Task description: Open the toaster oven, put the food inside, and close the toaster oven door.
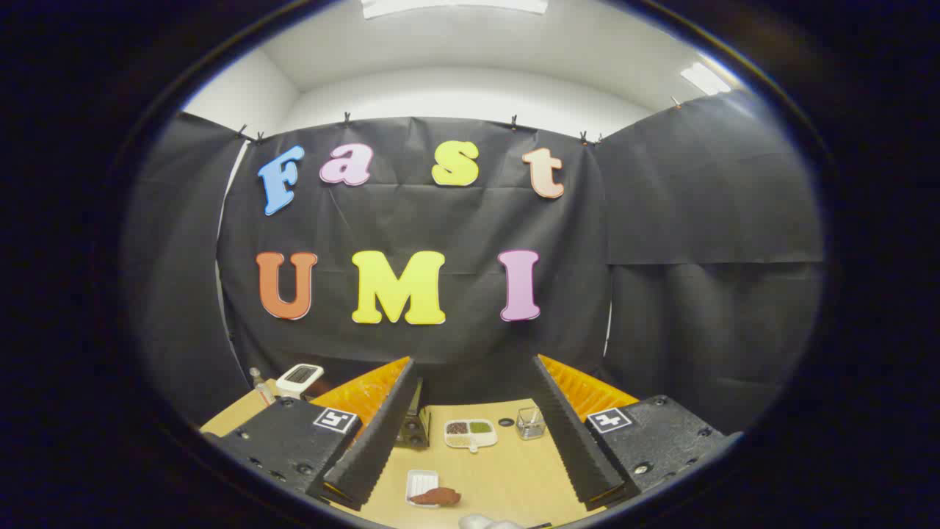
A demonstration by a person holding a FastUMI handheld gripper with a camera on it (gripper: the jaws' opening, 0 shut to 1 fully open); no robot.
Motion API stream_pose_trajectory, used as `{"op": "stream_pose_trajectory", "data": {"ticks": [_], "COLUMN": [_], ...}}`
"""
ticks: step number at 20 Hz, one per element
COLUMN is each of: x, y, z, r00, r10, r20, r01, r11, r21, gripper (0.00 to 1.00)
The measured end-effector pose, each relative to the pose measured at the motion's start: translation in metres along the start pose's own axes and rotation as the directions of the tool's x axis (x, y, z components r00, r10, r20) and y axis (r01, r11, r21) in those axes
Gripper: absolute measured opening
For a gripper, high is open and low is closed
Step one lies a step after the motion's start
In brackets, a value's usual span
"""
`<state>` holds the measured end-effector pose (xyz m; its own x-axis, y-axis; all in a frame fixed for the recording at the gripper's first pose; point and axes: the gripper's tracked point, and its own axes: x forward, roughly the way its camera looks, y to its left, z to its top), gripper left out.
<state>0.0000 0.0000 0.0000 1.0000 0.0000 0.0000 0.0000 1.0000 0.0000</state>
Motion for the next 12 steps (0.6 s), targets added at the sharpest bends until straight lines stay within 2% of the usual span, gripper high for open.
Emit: {"op": "stream_pose_trajectory", "data": {"ticks": [12], "x": [0.0004], "y": [0.0006], "z": [0.0006], "r00": [0.999], "r10": [0.025], "r20": [-0.021], "r01": [-0.026], "r11": [1.0], "r21": [-0.016], "gripper": [0.99]}}
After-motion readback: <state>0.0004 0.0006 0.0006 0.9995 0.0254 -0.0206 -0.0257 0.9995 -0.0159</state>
